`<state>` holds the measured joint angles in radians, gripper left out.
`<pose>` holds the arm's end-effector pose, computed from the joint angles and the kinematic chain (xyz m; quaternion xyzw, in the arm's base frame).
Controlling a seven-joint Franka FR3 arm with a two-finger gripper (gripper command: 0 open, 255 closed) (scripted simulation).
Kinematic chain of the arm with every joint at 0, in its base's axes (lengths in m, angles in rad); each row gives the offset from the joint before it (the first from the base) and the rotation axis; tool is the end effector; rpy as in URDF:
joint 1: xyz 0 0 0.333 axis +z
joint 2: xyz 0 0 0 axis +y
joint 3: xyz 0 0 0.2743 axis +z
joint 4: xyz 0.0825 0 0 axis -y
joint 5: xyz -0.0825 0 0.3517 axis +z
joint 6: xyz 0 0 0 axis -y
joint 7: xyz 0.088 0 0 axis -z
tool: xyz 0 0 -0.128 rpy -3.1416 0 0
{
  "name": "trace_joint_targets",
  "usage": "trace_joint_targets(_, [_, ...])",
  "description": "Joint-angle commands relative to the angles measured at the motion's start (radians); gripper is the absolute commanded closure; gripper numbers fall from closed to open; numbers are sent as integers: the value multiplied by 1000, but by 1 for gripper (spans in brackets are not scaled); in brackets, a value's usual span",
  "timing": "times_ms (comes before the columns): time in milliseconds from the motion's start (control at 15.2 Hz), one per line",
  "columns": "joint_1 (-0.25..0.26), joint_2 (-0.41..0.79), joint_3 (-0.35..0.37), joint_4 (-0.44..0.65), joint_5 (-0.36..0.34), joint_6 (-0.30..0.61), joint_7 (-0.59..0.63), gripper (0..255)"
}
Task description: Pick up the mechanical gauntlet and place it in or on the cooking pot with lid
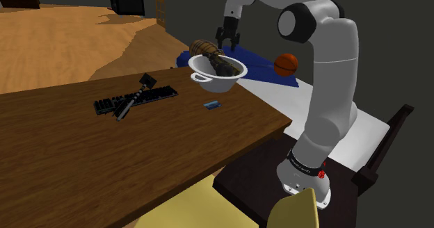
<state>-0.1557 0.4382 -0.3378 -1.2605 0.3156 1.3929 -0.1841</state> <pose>0.5586 -0.2115 0.4474 -0.9761 0.1416 0.1046 0.1277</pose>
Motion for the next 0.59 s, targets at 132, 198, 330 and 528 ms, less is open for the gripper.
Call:
trace_joint_targets(132, [-22,31,0,99,9,-70,3,0])
trace_joint_targets(198, [-22,31,0,99,9,-70,3,0])
trace_joint_targets(330, [-22,31,0,99,9,-70,3,0])
trace_joint_targets(528, [-22,31,0,99,9,-70,3,0])
